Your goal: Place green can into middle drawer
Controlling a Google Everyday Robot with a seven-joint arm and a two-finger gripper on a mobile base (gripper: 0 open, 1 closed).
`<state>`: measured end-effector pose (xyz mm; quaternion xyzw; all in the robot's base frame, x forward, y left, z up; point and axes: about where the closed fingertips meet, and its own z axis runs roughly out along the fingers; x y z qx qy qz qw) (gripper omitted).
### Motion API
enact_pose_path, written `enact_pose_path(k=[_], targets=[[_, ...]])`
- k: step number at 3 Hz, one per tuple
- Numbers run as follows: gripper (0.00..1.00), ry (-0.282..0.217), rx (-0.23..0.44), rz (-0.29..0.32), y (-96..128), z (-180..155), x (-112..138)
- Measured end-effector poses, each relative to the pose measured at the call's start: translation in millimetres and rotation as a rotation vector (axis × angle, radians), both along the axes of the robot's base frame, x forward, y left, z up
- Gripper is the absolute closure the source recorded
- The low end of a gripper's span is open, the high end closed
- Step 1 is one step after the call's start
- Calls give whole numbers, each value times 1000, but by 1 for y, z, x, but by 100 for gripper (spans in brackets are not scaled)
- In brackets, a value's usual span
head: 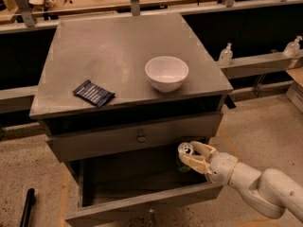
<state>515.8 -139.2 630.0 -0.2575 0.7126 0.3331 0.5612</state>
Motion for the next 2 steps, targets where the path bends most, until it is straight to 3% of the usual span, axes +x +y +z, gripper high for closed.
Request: enact_pose_path(k=[2], targets=[[100,37,7,26,-12,-65,4]])
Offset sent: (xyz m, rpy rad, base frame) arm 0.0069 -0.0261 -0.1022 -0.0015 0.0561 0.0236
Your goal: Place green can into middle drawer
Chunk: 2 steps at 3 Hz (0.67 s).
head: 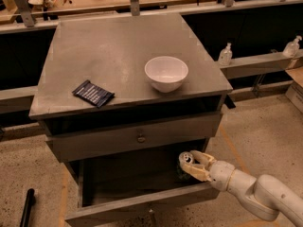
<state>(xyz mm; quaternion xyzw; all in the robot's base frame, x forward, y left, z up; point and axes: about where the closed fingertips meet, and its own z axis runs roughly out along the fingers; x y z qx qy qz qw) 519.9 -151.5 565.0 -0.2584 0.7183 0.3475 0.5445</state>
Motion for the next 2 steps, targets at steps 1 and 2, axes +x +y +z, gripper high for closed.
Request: enact_pose_path(k=[1,2], targets=[[100,10,-7,-4,-6,-21,6],[83,4,-5,-14,-10,-31,16]])
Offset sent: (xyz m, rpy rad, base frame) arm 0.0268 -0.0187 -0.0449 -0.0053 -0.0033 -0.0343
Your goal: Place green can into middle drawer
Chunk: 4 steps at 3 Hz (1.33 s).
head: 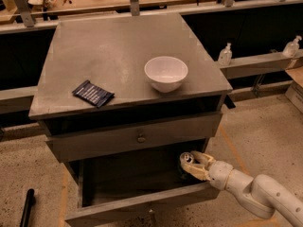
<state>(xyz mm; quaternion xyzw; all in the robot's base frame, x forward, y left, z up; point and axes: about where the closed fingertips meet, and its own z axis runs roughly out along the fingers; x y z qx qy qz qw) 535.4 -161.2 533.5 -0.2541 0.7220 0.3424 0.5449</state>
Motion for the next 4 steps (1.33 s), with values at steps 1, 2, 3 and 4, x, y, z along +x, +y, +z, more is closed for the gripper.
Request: enact_pose_path(k=[1,2,3,4], targets=[[59,-3,18,-26,-7,-12,6],[36,-11,24,-37,-14,-22,9],[12,-12,26,-33,-11,-22,9],[0,-12,27,-30,-9,-21,10]])
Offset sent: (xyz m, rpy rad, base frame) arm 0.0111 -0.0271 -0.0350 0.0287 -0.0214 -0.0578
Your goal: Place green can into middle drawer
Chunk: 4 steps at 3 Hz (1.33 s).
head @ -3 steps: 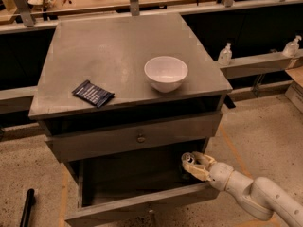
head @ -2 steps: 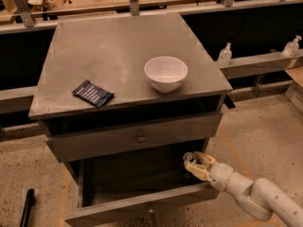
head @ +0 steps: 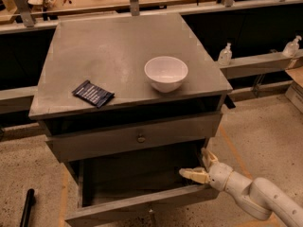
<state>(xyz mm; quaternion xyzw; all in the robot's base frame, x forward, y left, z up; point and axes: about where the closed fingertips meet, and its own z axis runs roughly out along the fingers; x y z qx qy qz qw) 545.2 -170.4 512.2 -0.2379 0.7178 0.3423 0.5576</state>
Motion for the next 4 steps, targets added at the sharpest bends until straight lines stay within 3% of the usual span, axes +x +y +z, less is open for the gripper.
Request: enact_pose_path(k=[2,3,4], targets=[[0,-9,-14,3,-5,6,-3],[0,-31,-26,-33,-32,23,-11],[0,-46,-21,-114,-75,37,-26]])
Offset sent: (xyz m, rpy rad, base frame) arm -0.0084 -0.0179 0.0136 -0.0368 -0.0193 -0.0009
